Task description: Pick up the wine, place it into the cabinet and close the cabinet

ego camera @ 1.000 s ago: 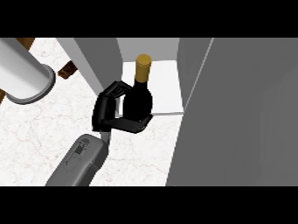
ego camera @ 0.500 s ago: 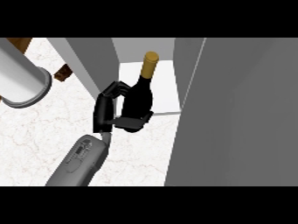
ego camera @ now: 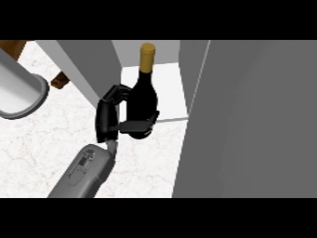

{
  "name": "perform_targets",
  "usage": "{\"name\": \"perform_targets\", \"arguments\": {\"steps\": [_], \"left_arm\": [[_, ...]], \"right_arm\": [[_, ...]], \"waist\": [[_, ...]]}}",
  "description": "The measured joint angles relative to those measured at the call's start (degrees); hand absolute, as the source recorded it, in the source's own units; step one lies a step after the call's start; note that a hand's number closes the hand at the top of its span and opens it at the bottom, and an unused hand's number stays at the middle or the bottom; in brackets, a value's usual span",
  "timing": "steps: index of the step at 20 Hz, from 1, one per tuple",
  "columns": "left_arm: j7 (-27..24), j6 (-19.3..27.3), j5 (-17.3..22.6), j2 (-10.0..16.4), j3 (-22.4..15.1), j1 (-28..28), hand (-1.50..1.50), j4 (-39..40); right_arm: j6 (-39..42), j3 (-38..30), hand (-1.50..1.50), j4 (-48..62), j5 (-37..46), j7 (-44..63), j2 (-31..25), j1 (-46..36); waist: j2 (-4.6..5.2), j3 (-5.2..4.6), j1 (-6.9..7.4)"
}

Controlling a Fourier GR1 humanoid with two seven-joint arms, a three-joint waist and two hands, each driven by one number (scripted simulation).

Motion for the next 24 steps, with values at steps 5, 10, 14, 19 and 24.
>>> {"name": "perform_targets", "arguments": {"steps": [5, 10, 14, 19, 24], "left_arm": [[0.4, 2.8, -0.4, 0.2, -0.2, 0.2, 1.5, -0.5], [1.4, 3.9, -1.0, 0.8, -0.6, -1.9, -1.5, 1.0], [3.1, 0.2, -0.8, 2.3, 1.9, -11.9, -1.5, 11.1], [2.1, -2.4, -1.0, 3.6, 4.9, -20.8, -1.5, 22.3], [-0.3, -3.1, -0.6, 2.9, 7.4, -25.0, -1.5, 29.3]], "right_arm": [[0.6, 0.4, -1.5, 0.1, -0.3, -0.8, -0.1, 0.4], [1.2, 0.5, -1.5, 0.2, -0.5, -1.6, 0.3, 0.4], [1.7, 0.5, -1.5, 0.3, -0.7, -2.1, 0.3, 0.6], [2.5, 0.4, -1.5, 0.2, -0.9, -2.7, -0.1, 1.2], [3.1, -0.2, -1.5, 0.1, -1.0, -3.3, -0.4, 1.2]], "waist": [[0.24, -0.03, -0.88], [0.95, -0.21, -1.85], [2.22, -0.7, -2.87], [2.85, -0.94, -3.26], [2.52, -0.79, -2.73]]}}
